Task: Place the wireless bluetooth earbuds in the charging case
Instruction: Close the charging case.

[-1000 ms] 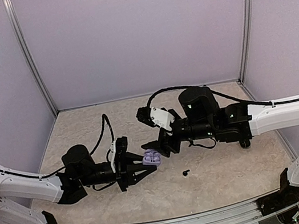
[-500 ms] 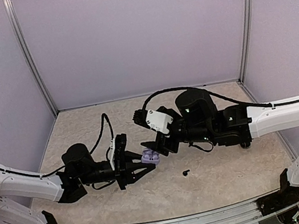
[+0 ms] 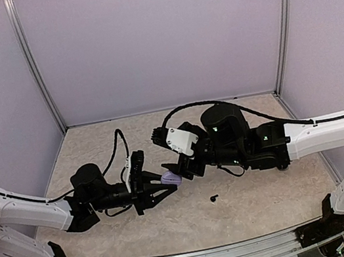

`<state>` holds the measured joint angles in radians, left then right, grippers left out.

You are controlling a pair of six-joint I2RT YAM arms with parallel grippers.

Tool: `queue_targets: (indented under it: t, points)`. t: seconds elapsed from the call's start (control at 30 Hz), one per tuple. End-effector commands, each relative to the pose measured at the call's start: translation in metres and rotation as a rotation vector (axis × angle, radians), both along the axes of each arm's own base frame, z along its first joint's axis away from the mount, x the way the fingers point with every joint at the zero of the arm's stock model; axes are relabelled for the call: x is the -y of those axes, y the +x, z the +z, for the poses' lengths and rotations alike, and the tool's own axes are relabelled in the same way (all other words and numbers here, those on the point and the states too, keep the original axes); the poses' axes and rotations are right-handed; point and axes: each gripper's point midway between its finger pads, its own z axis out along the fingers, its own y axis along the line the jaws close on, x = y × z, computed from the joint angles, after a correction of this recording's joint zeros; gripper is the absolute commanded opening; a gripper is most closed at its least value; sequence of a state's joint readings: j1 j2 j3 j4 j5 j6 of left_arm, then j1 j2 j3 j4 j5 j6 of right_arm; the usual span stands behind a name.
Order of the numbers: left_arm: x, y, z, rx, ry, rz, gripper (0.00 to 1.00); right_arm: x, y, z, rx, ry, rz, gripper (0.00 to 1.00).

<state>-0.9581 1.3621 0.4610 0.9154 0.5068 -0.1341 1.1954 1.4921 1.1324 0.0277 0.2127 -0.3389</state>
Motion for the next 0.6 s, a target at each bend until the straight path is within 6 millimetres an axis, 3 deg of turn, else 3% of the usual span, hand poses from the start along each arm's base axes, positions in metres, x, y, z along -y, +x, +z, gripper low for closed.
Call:
queue_targets:
  t: [0.0,0.27,0.47,0.57]
  points:
    - [-0.009,0.035,0.016,0.005,-0.050,0.165,0.00,-0.022,-0.044,0.009,-0.048,0.052,0.158,0.80]
    - [-0.011,0.037,0.022,-0.016,-0.070,0.169,0.00,-0.026,-0.043,-0.004,-0.028,0.012,0.128,0.79]
    - [-0.010,0.042,0.033,-0.054,-0.092,0.177,0.00,-0.032,-0.044,-0.034,0.065,-0.099,0.065,0.78]
    - [-0.011,0.046,0.040,-0.076,-0.103,0.188,0.00,-0.034,-0.048,-0.039,0.102,-0.118,0.056,0.77]
